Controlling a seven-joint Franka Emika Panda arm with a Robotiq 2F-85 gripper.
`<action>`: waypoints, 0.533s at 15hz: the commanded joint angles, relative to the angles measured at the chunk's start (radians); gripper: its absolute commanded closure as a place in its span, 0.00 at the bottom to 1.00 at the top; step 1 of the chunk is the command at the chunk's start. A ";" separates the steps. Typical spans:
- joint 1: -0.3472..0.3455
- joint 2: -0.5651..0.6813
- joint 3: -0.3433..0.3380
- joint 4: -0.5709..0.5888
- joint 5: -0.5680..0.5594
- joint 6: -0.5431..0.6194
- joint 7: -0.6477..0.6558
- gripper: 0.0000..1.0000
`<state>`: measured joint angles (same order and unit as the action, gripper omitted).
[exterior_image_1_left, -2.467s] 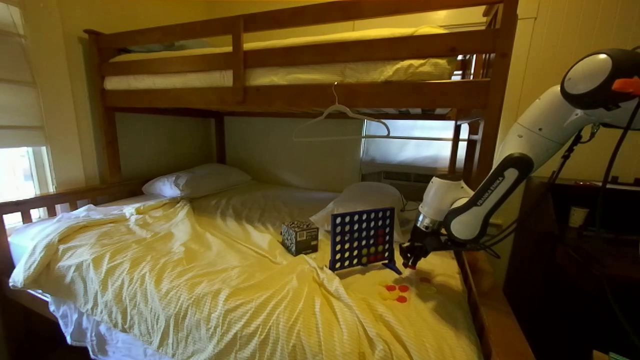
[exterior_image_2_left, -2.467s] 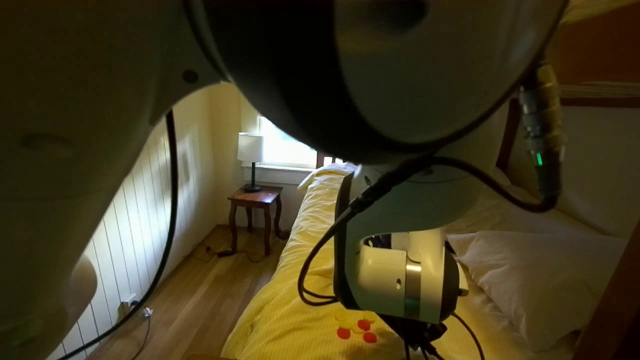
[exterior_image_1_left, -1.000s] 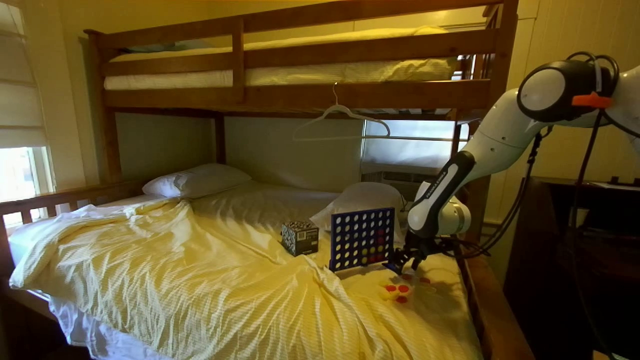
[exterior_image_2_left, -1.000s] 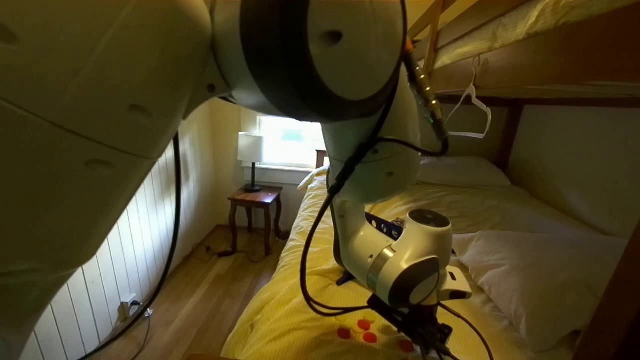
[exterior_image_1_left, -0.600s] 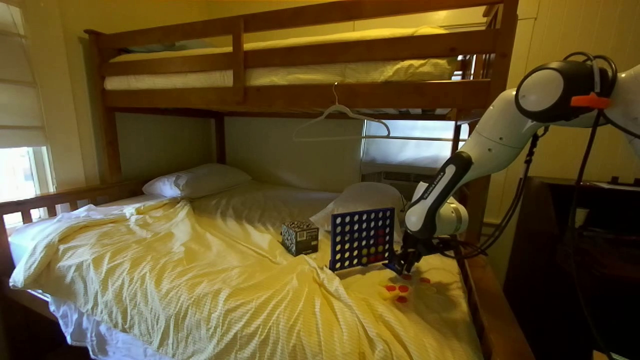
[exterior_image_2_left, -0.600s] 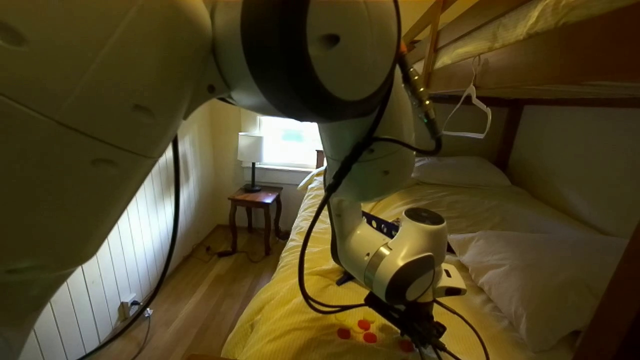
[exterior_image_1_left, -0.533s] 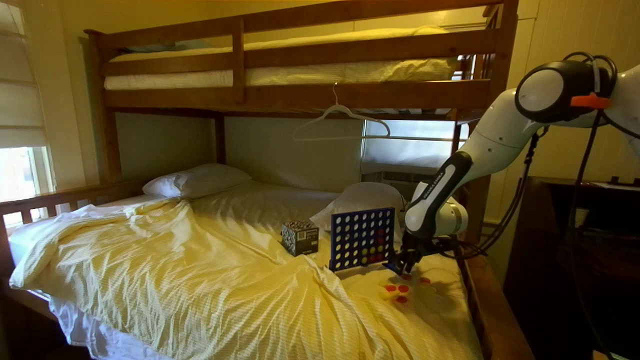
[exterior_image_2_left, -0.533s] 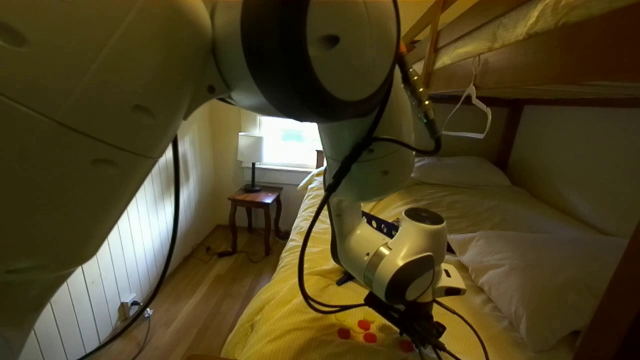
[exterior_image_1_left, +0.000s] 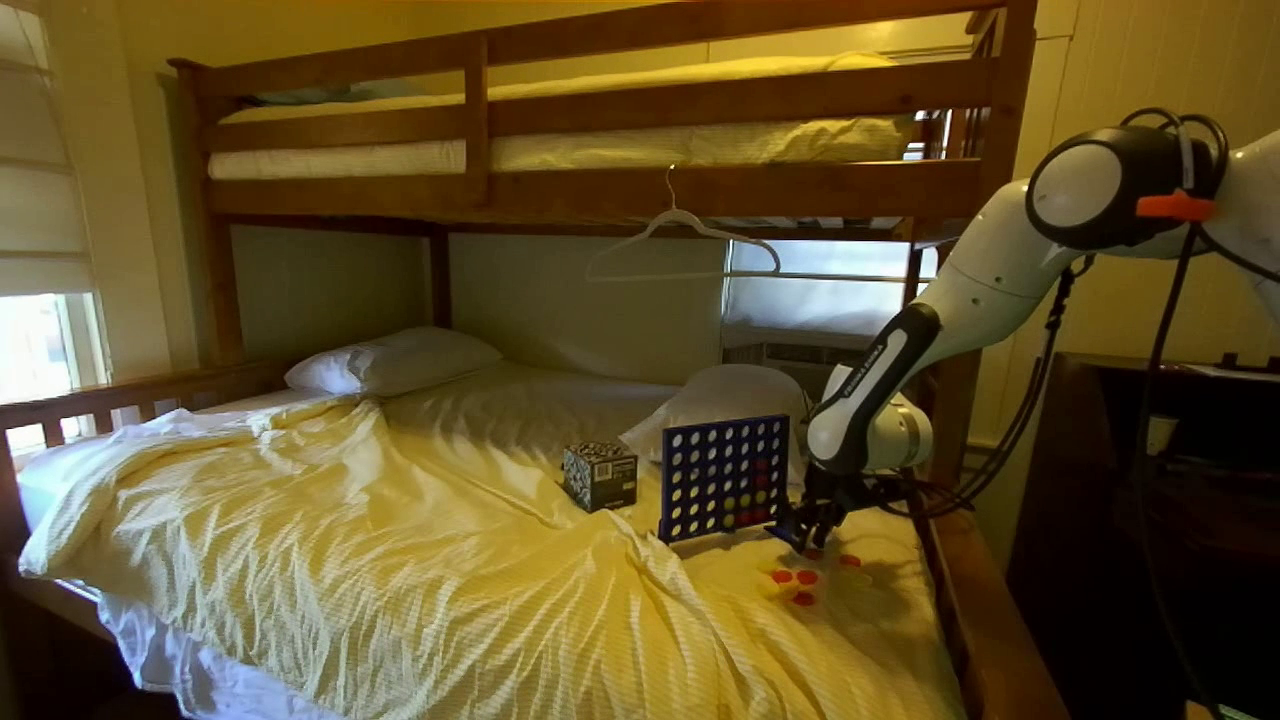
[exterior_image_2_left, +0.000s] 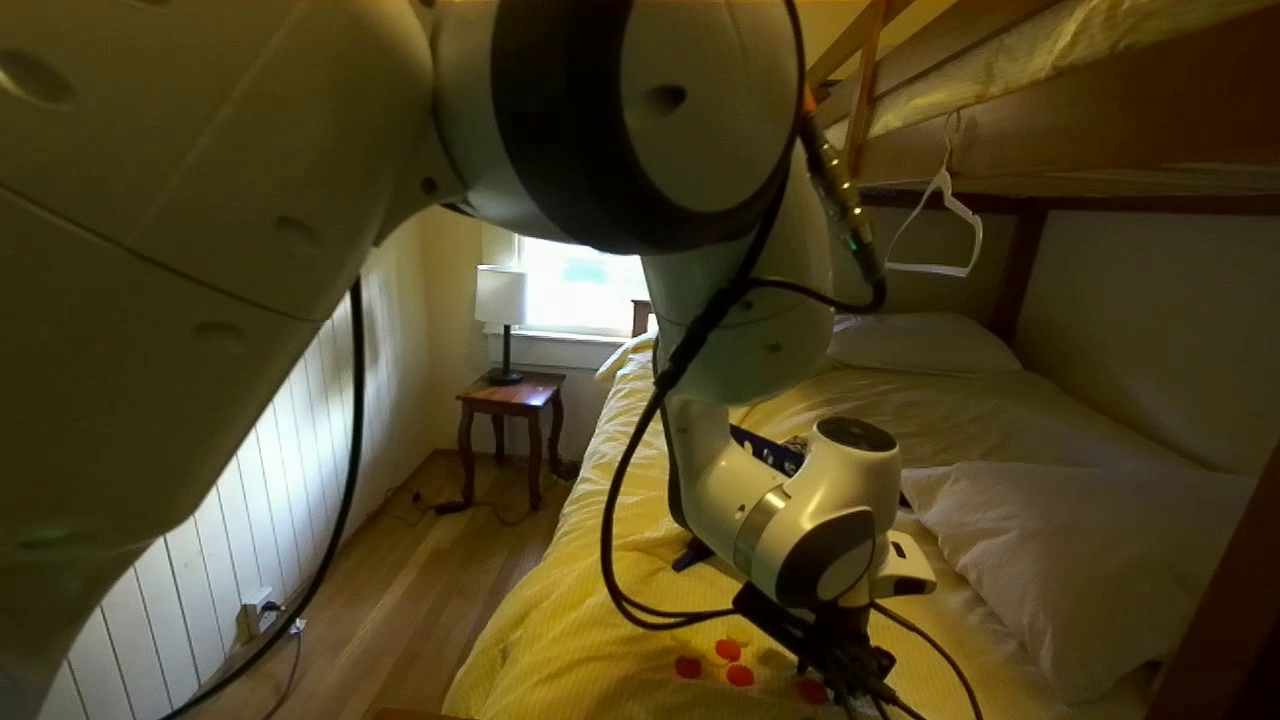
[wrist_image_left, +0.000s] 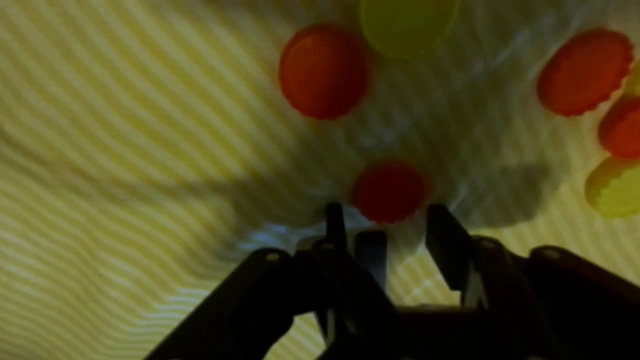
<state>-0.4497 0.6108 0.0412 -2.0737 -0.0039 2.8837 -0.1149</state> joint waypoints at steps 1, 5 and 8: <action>0.027 0.024 -0.022 0.037 0.033 -0.034 -0.034 0.81; 0.035 0.033 -0.032 0.047 0.033 -0.045 -0.033 1.00; 0.042 0.034 -0.040 0.051 0.031 -0.050 -0.031 0.74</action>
<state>-0.4311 0.6279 0.0216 -2.0535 -0.0039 2.8612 -0.1191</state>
